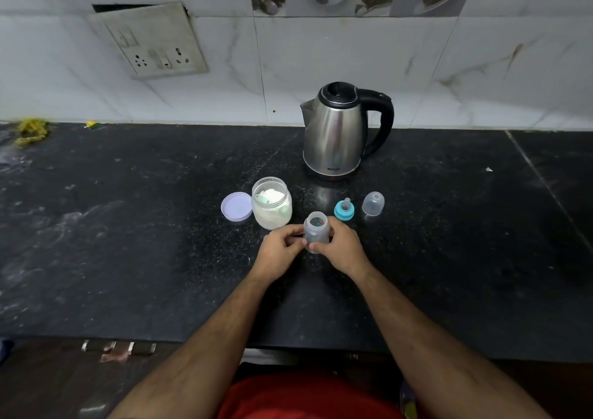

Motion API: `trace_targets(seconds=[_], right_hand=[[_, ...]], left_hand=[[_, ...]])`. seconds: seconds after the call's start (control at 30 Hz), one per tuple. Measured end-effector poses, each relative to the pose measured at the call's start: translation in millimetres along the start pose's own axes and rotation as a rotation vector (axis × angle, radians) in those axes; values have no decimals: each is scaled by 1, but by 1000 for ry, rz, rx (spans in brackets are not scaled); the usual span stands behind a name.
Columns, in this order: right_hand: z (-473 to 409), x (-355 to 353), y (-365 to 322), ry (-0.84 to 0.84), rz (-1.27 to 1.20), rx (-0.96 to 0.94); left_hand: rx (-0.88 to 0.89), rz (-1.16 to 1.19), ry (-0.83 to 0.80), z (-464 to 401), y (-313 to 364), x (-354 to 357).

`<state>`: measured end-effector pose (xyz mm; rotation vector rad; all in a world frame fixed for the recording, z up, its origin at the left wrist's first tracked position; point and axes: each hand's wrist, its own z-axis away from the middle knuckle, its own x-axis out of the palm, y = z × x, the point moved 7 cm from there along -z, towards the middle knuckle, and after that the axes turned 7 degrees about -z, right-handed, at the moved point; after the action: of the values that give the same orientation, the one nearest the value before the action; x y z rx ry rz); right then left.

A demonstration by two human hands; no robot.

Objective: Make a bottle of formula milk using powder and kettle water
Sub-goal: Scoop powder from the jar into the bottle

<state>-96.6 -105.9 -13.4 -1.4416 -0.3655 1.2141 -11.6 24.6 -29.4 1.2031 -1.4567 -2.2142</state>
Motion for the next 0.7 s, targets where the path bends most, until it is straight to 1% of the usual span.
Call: trace_targets(seconds=[0.17,0.23,0.3,0.4,0.47,0.53,0.6,0.7], right_hand=[[4,1,0,-9,33,33],[7,-2,0,-5,65,38],[10,-9,-1,39,106,58],[15,-28,-8,198,97,61],[17,-40,-21,298,70,20],[16,-47,-37,354,54,-33],[14,-49,-52,384,51,-79],[8,-46,-72,405,74,-144]], left_hand=[[-14,17,-44,1,-6,-3],[-41,30,-24,5,-13,-9],[-69,50,13,9,-21,-17],[-100,87,165,16,-35,-38],[-127,85,305,19,-41,-57],[-155,78,388,18,-42,-72],[-150,59,389,9,-38,-79],[-137,29,296,-15,-35,-78]])
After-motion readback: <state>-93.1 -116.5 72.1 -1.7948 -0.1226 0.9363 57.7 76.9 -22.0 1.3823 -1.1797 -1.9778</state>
